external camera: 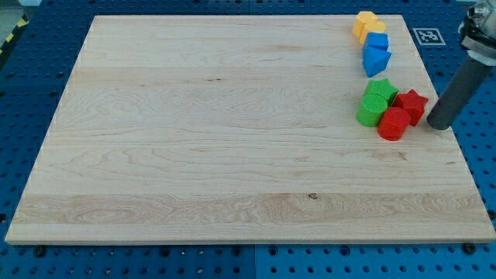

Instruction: Push the yellow hexagon left a bit

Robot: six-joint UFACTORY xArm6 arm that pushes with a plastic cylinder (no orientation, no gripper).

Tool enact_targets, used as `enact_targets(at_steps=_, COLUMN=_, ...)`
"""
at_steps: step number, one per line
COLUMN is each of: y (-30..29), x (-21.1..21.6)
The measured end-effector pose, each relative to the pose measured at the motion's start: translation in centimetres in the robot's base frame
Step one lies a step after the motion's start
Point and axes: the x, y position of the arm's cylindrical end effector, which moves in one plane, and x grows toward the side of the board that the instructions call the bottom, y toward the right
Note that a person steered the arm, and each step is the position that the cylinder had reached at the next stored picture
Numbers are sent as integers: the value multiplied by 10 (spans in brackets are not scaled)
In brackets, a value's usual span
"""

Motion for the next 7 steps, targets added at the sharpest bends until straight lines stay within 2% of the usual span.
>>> enact_targets(at_steps=2, y=-13, x=-2)
enact_targets(at_steps=3, y=7, x=-27)
enact_targets(at_steps=5, y=13, x=-90)
enact_targets(at_steps=7, y=13, x=-189)
